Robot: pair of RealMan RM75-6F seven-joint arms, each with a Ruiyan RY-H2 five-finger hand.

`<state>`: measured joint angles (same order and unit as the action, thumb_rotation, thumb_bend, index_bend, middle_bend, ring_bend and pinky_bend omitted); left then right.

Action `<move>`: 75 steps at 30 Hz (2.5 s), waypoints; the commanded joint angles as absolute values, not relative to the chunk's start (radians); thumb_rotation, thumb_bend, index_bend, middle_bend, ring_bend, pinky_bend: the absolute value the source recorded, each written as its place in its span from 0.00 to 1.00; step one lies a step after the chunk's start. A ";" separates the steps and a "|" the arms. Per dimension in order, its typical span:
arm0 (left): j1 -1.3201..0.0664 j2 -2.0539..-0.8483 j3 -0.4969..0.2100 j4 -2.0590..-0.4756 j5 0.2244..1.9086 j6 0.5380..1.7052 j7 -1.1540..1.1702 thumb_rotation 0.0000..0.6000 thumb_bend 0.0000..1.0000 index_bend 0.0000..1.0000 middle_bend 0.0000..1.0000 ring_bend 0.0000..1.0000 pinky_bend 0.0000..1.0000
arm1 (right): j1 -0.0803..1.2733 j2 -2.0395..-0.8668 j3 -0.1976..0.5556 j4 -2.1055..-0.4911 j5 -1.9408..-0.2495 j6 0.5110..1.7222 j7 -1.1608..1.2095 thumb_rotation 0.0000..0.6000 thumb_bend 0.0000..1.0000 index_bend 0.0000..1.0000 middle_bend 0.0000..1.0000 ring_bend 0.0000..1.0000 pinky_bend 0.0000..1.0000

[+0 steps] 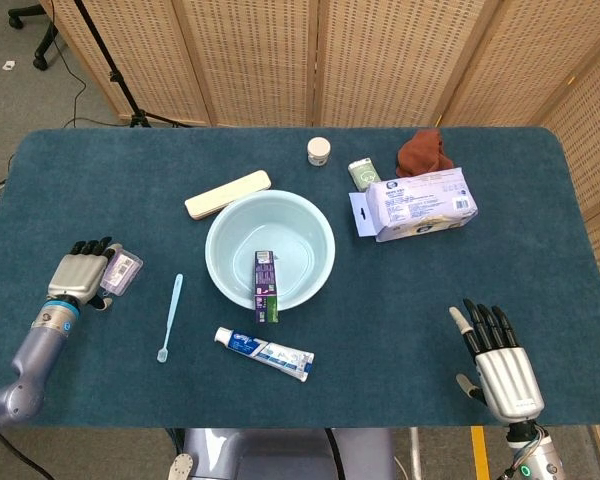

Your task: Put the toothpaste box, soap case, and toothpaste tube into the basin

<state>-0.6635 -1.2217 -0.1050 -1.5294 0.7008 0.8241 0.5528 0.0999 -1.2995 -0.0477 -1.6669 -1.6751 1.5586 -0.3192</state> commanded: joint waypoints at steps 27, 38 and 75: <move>-0.691 -1.308 -0.032 -1.451 0.676 0.914 0.594 1.00 0.29 0.35 0.05 0.11 0.16 | 0.086 -1.298 -0.021 -1.665 -1.674 1.547 -0.291 1.00 0.13 0.00 0.00 0.00 0.05; -0.670 -1.342 -0.049 -1.406 0.732 0.955 0.543 1.00 0.34 0.48 0.17 0.21 0.23 | 0.083 -1.299 -0.018 -1.664 -1.682 1.544 -0.290 1.00 0.13 0.00 0.00 0.00 0.05; -0.672 -1.329 -0.243 -1.665 1.053 1.245 0.428 1.00 0.35 0.54 0.21 0.26 0.27 | 0.078 -1.296 -0.003 -1.665 -1.673 1.533 -0.273 1.00 0.13 0.00 0.00 0.00 0.05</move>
<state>-0.6555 -1.3169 -0.2282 -1.6442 1.0477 1.2398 0.4065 0.0773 -1.2960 -0.0029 -1.6647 -1.6736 1.5336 -0.2736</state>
